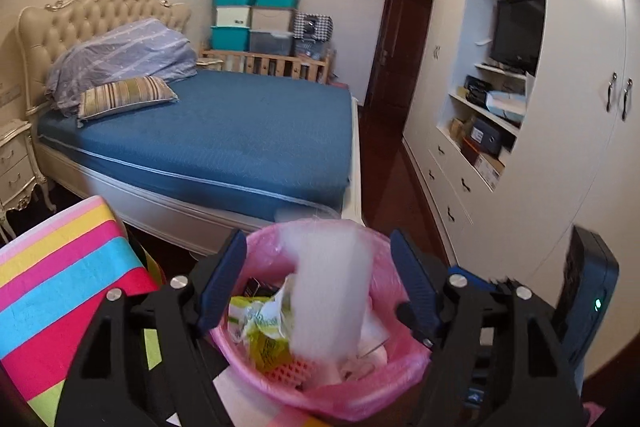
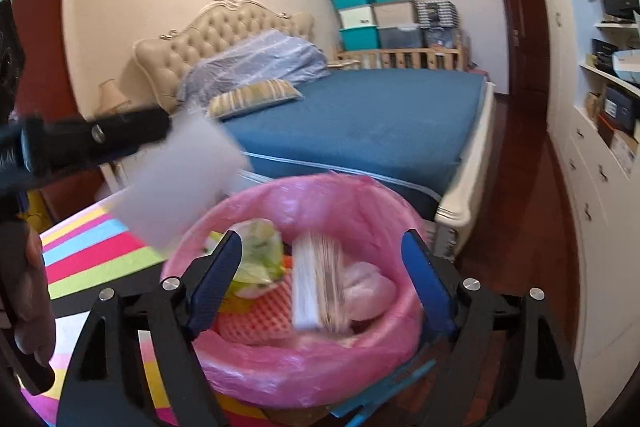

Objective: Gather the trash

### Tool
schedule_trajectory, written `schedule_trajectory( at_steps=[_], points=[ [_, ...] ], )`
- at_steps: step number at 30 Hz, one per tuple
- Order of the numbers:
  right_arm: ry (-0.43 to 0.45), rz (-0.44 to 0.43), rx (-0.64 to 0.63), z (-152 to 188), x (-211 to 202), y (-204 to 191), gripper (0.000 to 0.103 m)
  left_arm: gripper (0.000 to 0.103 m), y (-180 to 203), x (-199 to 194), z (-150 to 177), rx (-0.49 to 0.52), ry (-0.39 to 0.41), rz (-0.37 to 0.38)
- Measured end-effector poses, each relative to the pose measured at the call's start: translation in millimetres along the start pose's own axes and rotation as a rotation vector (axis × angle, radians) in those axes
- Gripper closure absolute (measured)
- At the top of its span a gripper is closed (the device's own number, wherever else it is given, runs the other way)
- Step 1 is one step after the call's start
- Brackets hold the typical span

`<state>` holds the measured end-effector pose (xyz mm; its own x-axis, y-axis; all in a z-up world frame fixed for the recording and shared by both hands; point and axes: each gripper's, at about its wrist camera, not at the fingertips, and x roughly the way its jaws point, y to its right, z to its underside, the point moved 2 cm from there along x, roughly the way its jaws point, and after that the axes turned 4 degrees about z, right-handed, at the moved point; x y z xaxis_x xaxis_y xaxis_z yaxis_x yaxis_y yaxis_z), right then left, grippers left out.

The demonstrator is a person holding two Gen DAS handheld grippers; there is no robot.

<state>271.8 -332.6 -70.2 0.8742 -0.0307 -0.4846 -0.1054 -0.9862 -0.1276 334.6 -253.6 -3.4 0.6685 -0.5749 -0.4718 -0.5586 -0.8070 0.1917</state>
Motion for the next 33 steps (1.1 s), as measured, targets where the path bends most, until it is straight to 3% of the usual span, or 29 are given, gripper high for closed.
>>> schedule_trajectory(
  at_steps=[4, 9, 14, 19, 26, 33],
  points=[
    [0.012, 0.028, 0.011, 13.1, -25.8, 14.2, 0.025, 0.028, 3.5, 1.4, 5.8, 0.026, -0.012, -0.009],
    [0.019, 0.035, -0.022, 29.8, -62.6, 18.0, 0.025, 0.005, 0.6, -16.6, 20.3, 0.017, 0.008, -0.061],
    [0.024, 0.051, -0.071, 37.8, -96.2, 6.3, 0.018, 0.005, -2.8, -52.6, 37.8, 0.005, 0.002, -0.169],
    [0.023, 0.09, -0.141, 30.8, -126.8, -7.1, 0.018, 0.005, 2.1, -97.2, 49.4, 0.061, 0.061, -0.283],
    [0.027, 0.095, -0.141, 10.8, -156.0, -18.4, 0.018, 0.005, 21.4, -143.0, 63.4, 0.091, 0.087, -0.24],
    [0.046, 0.066, -0.2, 6.7, -170.1, -39.2, 0.018, 0.005, 29.6, -157.7, 79.2, 0.108, 0.074, -0.236]
  ],
)
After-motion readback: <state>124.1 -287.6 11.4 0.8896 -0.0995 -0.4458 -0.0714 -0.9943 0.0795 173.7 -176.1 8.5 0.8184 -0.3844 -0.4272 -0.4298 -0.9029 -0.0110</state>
